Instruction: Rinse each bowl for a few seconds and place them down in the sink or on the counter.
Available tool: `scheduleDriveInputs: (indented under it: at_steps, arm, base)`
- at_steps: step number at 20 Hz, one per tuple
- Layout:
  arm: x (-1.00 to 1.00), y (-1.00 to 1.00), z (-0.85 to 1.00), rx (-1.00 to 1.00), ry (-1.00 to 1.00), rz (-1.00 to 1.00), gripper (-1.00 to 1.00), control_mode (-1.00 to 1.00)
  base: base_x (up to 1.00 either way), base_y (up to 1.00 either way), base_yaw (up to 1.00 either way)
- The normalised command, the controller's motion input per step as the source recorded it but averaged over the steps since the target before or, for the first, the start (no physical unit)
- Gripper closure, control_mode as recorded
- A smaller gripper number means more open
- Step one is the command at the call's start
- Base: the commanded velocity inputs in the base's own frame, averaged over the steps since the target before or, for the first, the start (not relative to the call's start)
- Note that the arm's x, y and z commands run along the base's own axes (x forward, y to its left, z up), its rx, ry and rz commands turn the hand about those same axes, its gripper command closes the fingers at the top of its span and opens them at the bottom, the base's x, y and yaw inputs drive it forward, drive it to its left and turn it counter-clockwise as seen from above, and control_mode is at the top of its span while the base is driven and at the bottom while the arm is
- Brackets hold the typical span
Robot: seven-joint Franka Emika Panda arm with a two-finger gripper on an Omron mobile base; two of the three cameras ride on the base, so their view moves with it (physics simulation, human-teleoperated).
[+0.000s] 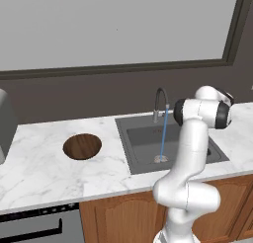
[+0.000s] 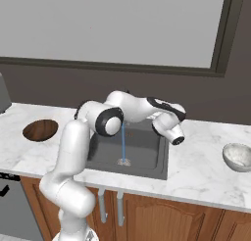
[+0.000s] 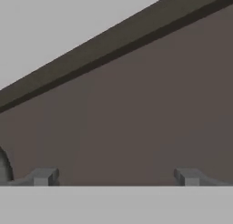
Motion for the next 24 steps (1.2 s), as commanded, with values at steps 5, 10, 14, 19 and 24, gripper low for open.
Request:
scheduleDriveInputs:
  at_steps: [5,10,14,19,24]
  arm:
    - [-0.82,-0.13,0.65,0.01,0.0,-0.08,-1.0,-1.0]
    - [-0.77,0.25,0.8,-0.08,-0.13,-0.01,-1.0,-1.0]
    - [-0.71,0.26,0.8,-0.24,-0.11,0.08,-1.0,-1.0]
    - [-0.52,-0.02,0.1,-0.19,0.2,-0.03,-1.0,-1.0]
    - [-0.31,-0.01,-0.05,-0.18,0.35,-0.08,-1.0,-1.0]
  base:
    - [0.0,0.0,0.0]
    - [0.0,0.0,0.0]
    - [0.0,0.0,0.0]
    - [0.0,0.0,0.0]
    - [0.0,0.0,0.0]
